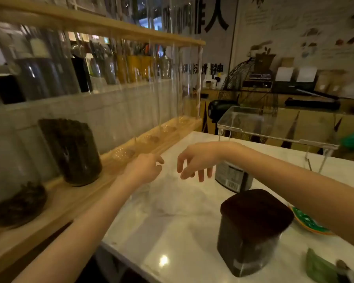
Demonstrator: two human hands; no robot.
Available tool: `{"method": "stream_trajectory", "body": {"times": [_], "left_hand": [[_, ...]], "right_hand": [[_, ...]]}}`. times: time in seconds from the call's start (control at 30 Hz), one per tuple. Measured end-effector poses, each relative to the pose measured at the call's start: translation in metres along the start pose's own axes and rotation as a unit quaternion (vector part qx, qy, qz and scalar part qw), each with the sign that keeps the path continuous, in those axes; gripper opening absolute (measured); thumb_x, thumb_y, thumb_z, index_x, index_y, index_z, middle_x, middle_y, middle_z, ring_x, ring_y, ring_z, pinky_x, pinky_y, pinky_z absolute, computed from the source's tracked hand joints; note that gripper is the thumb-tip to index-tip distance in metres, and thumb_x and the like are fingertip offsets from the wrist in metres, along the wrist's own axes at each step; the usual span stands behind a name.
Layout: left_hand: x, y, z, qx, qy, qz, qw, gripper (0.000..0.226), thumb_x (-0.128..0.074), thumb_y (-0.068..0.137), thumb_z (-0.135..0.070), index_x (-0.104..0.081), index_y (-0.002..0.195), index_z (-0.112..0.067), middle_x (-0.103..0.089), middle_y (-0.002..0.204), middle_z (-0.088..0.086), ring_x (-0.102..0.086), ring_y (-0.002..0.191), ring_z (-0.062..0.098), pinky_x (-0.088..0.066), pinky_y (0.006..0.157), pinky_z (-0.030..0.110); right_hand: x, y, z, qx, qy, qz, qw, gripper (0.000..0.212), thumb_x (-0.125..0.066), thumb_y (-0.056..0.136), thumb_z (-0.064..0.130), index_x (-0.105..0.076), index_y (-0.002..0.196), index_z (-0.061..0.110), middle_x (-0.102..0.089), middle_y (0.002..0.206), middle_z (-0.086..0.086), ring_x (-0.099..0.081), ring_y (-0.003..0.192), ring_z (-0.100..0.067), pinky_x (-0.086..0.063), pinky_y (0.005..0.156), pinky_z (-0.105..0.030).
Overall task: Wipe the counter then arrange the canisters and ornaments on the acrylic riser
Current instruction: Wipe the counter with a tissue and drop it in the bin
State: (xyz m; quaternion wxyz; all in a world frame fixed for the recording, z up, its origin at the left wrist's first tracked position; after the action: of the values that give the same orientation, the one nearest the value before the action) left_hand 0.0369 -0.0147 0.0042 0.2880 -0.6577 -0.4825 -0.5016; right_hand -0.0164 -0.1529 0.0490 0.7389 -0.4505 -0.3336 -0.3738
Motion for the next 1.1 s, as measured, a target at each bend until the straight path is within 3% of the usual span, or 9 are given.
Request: {"method": "stream_trajectory", "body": {"times": [0.1,0.2,0.33,0.4,0.53,0.67,0.87,0.97,1.1], "left_hand": [[-0.012,-0.007,0.016,0.002,0.018,0.016,1.0,0.039,-0.042,0.086,-0.006,-0.057,0.118,-0.023,-0.055,0.132,0.009,-0.052,0.117,0.027,-0.047,0.095,0.042],[-0.023,-0.015,0.026,-0.038,0.012,0.016,0.999,0.048,-0.042,0.08,0.008,-0.058,0.119,-0.017,-0.052,0.133,0.01,-0.048,0.122,0.027,-0.042,0.099,0.038],[-0.031,-0.024,0.034,-0.064,0.002,0.015,0.998,0.043,-0.046,0.081,0.005,-0.058,0.118,-0.013,-0.049,0.137,0.012,-0.043,0.128,0.026,-0.035,0.104,0.033],[-0.032,-0.027,0.037,-0.064,-0.006,0.017,0.998,0.038,-0.044,0.084,0.002,-0.059,0.117,-0.011,-0.053,0.134,0.012,-0.046,0.125,0.026,-0.036,0.101,0.032],[-0.034,-0.029,0.043,-0.06,-0.024,0.005,0.998,0.028,-0.054,0.082,-0.005,-0.066,0.107,-0.012,-0.065,0.118,0.011,-0.058,0.11,0.025,-0.044,0.093,0.033],[-0.033,-0.031,0.045,-0.038,-0.036,-0.021,0.998,0.021,-0.058,0.08,-0.007,-0.07,0.095,-0.015,-0.069,0.1,0.009,-0.061,0.093,0.024,-0.051,0.082,0.04],[-0.016,-0.025,0.034,-0.041,-0.071,-0.066,0.994,0.024,-0.056,0.078,-0.002,-0.069,0.097,-0.01,-0.068,0.085,0.005,-0.06,0.08,0.02,-0.038,0.062,0.017],[0.004,-0.022,0.022,-0.068,-0.091,-0.106,0.988,0.026,-0.057,0.08,-0.004,-0.067,0.103,-0.012,-0.072,0.091,0.011,-0.063,0.083,0.024,-0.038,0.066,0.022],[0.029,-0.027,-0.006,-0.123,-0.119,-0.133,0.976,0.024,-0.055,0.08,0.003,-0.071,0.091,-0.009,-0.072,0.085,0.015,-0.054,0.063,0.017,-0.039,0.052,0.013]], "right_hand": [[-0.016,0.015,0.006,-0.008,-0.031,0.037,0.999,0.045,-0.06,0.085,0.022,-0.045,0.127,0.02,-0.059,0.108,-0.013,-0.066,0.081,-0.027,-0.056,0.066,-0.033],[-0.031,0.033,0.014,0.013,-0.025,0.059,0.998,0.055,-0.06,0.085,0.018,-0.037,0.133,0.026,-0.054,0.098,-0.005,-0.066,0.079,-0.027,-0.056,0.07,-0.035],[-0.05,0.049,0.017,0.009,-0.059,0.095,0.994,0.057,-0.061,0.084,0.018,-0.036,0.136,0.023,-0.046,0.105,-0.005,-0.062,0.073,-0.026,-0.055,0.073,-0.034],[-0.058,0.056,0.018,0.012,-0.09,0.094,0.991,0.056,-0.061,0.084,0.019,-0.039,0.135,0.017,-0.053,0.097,-0.009,-0.062,0.07,-0.027,-0.056,0.074,-0.038],[-0.061,0.063,0.017,0.032,-0.125,0.059,0.99,0.024,-0.061,0.081,0.015,-0.058,0.104,0.008,-0.056,0.068,-0.006,-0.057,0.051,-0.02,-0.056,0.066,-0.036],[-0.057,0.063,0.017,0.045,-0.13,0.038,0.99,0.007,-0.062,0.078,0.009,-0.058,0.077,0.003,-0.058,0.077,-0.014,-0.058,0.049,-0.021,-0.052,0.051,-0.027],[-0.015,0.04,0.012,0.075,-0.019,-0.096,0.992,0.013,-0.064,0.078,0.007,-0.061,0.09,0.004,-0.057,0.088,-0.012,-0.06,0.053,-0.015,-0.054,0.052,-0.026],[0.002,0.013,0.011,0.082,0.041,-0.173,0.981,0.029,-0.062,0.079,0.006,-0.054,0.107,0.009,-0.057,0.097,-0.014,-0.062,0.06,-0.018,-0.056,0.052,-0.029],[0.015,-0.029,0.005,0.082,0.097,-0.261,0.957,0.026,-0.061,0.082,0.009,-0.051,0.102,0.024,-0.056,0.099,-0.006,-0.067,0.068,-0.021,-0.057,0.049,-0.028]]}}
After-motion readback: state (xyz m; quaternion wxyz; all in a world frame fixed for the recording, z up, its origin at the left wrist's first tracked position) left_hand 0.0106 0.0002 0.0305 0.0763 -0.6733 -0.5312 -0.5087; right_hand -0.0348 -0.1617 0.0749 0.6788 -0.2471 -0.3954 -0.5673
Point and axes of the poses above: each hand's wrist, its own y-axis towards the middle knuckle, its own x-axis out of the back of the hand, z = x × y, the point moved 4 cm from there along y, towards the middle knuckle
